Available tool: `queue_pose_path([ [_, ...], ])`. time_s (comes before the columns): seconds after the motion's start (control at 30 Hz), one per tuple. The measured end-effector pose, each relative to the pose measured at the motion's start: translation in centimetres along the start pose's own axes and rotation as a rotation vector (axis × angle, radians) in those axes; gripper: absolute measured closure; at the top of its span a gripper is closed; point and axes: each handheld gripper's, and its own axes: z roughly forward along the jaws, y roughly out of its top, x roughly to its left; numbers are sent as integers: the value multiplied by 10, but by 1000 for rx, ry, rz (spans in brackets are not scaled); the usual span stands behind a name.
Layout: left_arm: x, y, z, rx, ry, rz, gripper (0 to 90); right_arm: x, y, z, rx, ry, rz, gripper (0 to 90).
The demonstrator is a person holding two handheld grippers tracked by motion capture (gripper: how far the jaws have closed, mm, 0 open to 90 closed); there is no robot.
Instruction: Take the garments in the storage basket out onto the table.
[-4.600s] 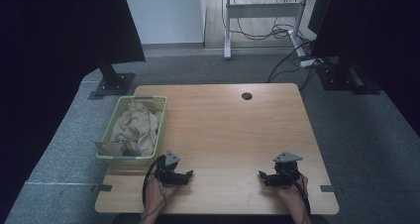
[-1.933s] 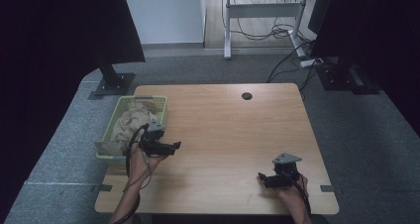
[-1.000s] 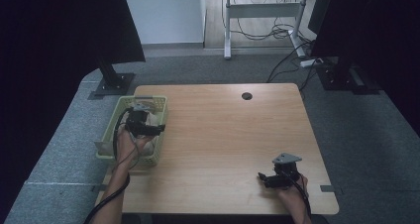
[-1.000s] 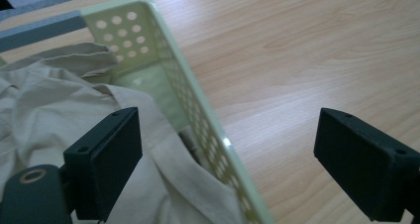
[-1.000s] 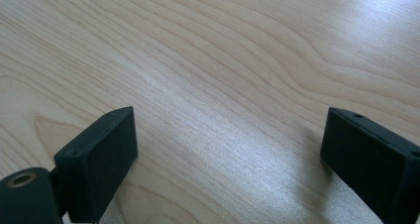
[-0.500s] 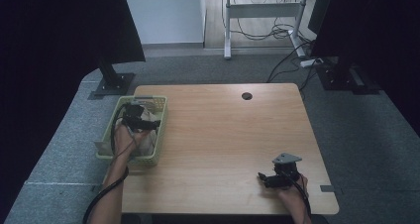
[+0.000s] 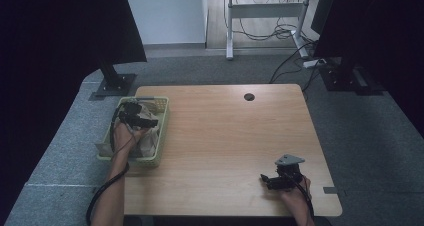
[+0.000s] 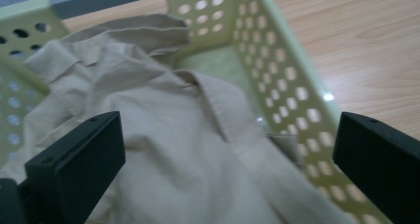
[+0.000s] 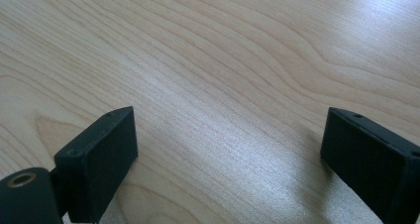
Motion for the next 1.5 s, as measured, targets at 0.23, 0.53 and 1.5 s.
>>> queue_pose_path([
  [0.23,9,-3,11,28,44,-10,0,0,0,0,-1,0,0,72],
  [0.53,24,-14,28,96,96,-38,0,0,0,0,-1,2,-1,72],
  [1.5,33,-33,64,260,52,-126,38,1,0,0,0,6,-6,72],
])
